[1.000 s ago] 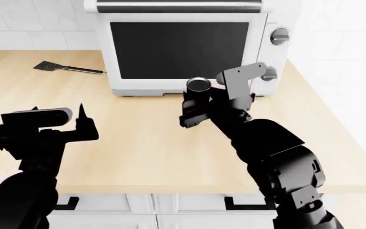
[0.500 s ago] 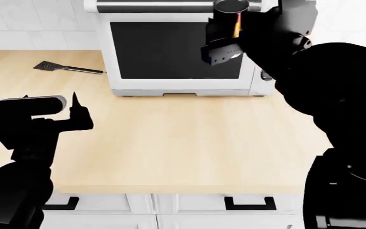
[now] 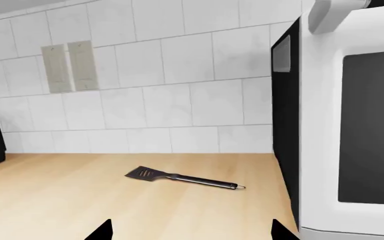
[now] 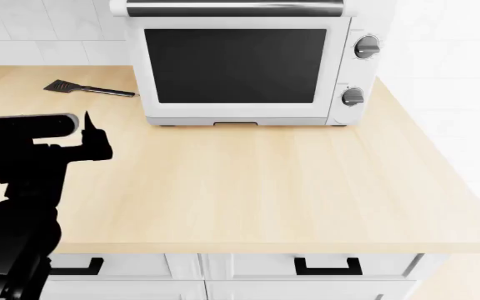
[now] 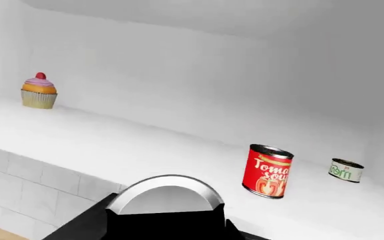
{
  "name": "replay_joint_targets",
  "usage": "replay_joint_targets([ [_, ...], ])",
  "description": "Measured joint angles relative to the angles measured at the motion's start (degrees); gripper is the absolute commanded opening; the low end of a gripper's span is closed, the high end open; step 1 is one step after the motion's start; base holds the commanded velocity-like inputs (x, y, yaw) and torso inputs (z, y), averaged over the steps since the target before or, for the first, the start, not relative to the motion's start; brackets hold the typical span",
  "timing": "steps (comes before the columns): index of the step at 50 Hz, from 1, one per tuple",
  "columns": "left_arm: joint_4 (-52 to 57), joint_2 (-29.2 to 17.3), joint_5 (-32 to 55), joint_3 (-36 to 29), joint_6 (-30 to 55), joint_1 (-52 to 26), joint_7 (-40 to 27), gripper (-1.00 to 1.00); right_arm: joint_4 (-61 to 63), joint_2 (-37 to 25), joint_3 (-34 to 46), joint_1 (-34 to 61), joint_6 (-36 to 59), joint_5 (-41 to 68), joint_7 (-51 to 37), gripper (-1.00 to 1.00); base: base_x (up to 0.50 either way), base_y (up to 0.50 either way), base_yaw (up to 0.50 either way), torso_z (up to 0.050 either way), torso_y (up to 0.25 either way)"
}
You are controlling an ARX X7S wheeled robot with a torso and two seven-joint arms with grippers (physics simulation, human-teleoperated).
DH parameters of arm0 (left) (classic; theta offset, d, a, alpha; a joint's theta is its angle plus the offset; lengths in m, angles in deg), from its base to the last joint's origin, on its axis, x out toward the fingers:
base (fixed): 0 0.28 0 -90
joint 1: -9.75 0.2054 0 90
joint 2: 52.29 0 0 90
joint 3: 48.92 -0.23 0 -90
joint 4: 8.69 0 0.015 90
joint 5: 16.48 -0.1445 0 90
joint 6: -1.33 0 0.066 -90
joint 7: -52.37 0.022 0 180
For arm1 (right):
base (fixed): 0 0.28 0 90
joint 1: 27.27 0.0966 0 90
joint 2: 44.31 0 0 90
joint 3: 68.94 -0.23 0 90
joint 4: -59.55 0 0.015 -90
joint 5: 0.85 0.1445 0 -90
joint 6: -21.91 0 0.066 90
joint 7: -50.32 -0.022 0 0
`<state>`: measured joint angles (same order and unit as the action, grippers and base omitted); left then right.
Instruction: Pick the cans from the counter and place them in their designated side in the cabinet.
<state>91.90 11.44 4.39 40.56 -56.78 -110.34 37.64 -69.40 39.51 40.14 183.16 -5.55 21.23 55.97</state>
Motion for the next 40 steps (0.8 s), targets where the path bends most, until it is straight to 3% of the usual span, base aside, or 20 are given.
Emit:
replay_joint_targets([
  [13, -3.3, -0.2, -0.8, -0.5, -1.9, -1.3, 0.7, 1.00, -20.1, 4.5, -7.6, 10.5, -10.6, -18.4, 2.0, -1.00, 0.00, 0.00, 0.00, 0.000, 0.000],
  [40, -7.4, -0.1, -1.9, -0.1, -3.8, -2.6, -0.1, 1.00, -25.2, 5.4, -16.0, 14.1, -14.8, -36.7, -0.1, -1.00, 0.00, 0.00, 0.00, 0.000, 0.000],
])
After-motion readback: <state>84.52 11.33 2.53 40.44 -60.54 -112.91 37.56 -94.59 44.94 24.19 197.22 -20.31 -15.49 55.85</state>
